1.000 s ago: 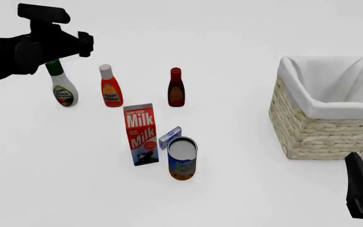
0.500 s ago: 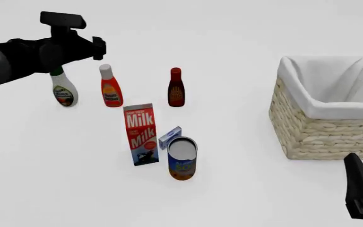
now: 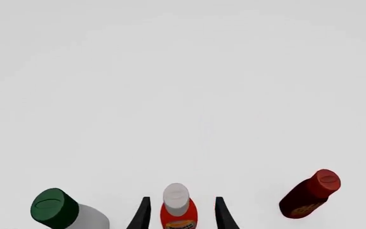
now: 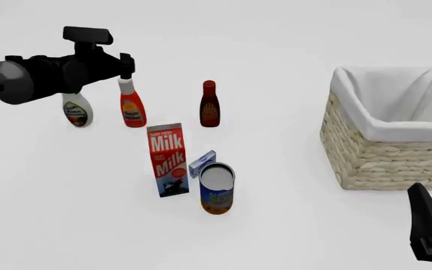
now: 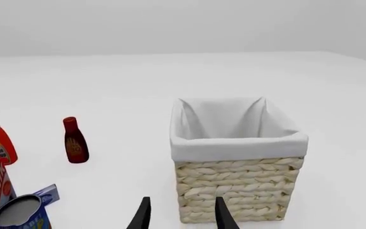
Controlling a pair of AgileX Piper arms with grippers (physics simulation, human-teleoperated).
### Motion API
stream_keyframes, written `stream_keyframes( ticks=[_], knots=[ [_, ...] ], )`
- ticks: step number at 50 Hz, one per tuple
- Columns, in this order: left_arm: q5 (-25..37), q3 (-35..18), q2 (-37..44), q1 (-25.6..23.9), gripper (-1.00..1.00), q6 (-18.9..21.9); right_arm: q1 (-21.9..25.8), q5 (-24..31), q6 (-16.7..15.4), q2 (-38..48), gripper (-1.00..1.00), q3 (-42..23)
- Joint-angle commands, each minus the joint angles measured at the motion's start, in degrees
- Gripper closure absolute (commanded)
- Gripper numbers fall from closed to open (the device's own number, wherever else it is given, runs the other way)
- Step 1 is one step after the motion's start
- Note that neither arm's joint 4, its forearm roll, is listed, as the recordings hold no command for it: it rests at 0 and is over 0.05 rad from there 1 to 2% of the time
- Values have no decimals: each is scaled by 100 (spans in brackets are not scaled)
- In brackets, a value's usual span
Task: Pick the ketchup and place it in the basket.
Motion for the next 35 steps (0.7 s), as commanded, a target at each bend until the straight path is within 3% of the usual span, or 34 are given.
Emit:
stream_keyframes(
  ticks=[1,35],
  knots=[
    [-88,-7,135,0,-100,-38,10,13,-2,15,-100,2],
    [-318,-174,758,-3,-100,-153,25,-165,-13,293,-100,12]
  ],
)
